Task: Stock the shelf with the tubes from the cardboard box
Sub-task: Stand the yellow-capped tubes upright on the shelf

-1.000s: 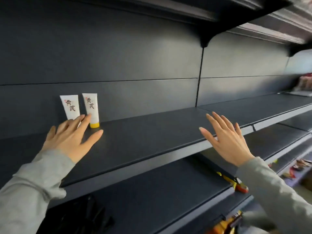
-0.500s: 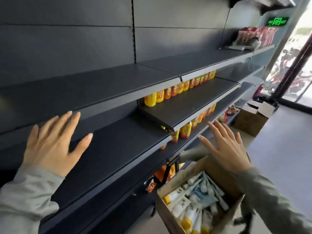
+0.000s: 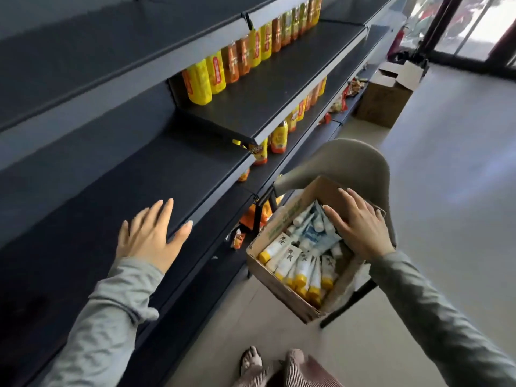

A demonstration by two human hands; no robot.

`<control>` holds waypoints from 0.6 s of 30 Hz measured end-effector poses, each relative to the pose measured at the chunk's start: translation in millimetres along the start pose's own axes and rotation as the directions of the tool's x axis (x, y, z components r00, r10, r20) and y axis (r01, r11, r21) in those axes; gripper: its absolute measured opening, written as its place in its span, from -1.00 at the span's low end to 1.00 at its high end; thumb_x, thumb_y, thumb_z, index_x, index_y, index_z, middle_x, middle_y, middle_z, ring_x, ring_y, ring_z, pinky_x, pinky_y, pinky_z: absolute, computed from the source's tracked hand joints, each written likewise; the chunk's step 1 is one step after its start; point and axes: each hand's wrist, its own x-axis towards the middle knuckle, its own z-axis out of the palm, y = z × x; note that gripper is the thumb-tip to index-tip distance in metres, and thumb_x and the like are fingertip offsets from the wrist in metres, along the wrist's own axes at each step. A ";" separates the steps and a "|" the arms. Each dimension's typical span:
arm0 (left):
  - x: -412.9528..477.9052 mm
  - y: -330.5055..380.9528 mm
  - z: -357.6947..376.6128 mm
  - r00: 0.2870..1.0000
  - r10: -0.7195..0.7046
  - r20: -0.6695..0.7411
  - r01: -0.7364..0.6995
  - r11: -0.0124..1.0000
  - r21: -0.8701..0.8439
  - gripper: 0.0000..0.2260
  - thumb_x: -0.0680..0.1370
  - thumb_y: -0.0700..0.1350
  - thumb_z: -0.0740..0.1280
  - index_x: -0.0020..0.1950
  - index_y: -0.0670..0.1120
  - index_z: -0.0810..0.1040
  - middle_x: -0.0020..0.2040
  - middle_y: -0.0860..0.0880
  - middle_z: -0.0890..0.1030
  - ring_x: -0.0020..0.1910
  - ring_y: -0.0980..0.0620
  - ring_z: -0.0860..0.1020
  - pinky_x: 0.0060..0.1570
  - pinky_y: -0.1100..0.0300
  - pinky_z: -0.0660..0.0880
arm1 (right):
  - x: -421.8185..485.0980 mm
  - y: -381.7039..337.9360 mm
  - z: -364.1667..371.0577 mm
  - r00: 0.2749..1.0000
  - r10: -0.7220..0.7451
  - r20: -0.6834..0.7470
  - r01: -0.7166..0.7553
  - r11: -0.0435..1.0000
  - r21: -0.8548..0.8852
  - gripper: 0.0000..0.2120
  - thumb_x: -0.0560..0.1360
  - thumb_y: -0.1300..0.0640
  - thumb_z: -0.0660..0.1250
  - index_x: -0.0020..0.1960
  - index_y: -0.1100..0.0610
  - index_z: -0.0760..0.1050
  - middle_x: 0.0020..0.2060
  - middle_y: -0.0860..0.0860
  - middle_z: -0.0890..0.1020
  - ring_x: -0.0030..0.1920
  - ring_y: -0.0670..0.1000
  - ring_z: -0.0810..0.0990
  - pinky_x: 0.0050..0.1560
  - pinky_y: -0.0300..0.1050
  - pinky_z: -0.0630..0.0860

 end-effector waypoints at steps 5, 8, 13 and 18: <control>26.8 -2.7 29.1 0.996 0.052 0.078 -0.053 0.999 0.013 -0.42 0.54 0.21 0.08 0.51 0.02 0.12 0.51 0.02 0.19 0.47 -0.01 0.13 0.44 -0.07 0.02 | -4.7 8.0 54.2 0.990 0.126 0.061 -0.128 0.991 0.027 -0.32 0.52 -0.34 0.00 0.53 -0.04 0.06 0.53 -0.02 0.13 0.50 0.06 0.13 0.47 0.20 0.06; 41.5 4.8 45.9 0.987 0.081 0.136 -0.084 0.996 0.016 -0.42 0.54 0.22 0.06 0.51 0.03 0.10 0.51 0.04 0.17 0.48 0.01 0.11 0.44 -0.06 0.00 | -6.6 14.2 83.7 0.974 0.186 0.130 -0.192 0.981 0.035 -0.31 0.51 -0.35 0.00 0.53 -0.03 0.04 0.53 -0.01 0.13 0.50 0.07 0.14 0.46 0.20 0.06; 61.6 30.9 81.3 0.962 0.113 0.250 -0.116 0.993 0.000 -0.42 0.54 0.23 0.03 0.52 0.04 0.06 0.52 0.05 0.14 0.48 0.02 0.10 0.45 -0.04 -0.02 | 2.0 33.7 128.3 0.931 0.292 0.220 -0.318 0.944 0.093 -0.26 0.49 -0.37 0.04 0.52 0.01 0.07 0.51 0.03 0.17 0.48 0.11 0.20 0.43 0.20 0.19; 83.8 62.2 111.6 0.936 0.144 0.320 -0.139 0.990 -0.038 -0.42 0.54 0.22 0.05 0.51 0.03 0.07 0.52 0.04 0.16 0.48 0.02 0.11 0.45 -0.04 0.02 | 17.3 57.2 172.2 0.820 0.428 0.379 -0.501 0.858 0.116 -0.23 0.49 -0.34 0.12 0.53 0.05 0.03 0.51 0.06 0.15 0.45 0.16 0.24 0.39 0.11 0.26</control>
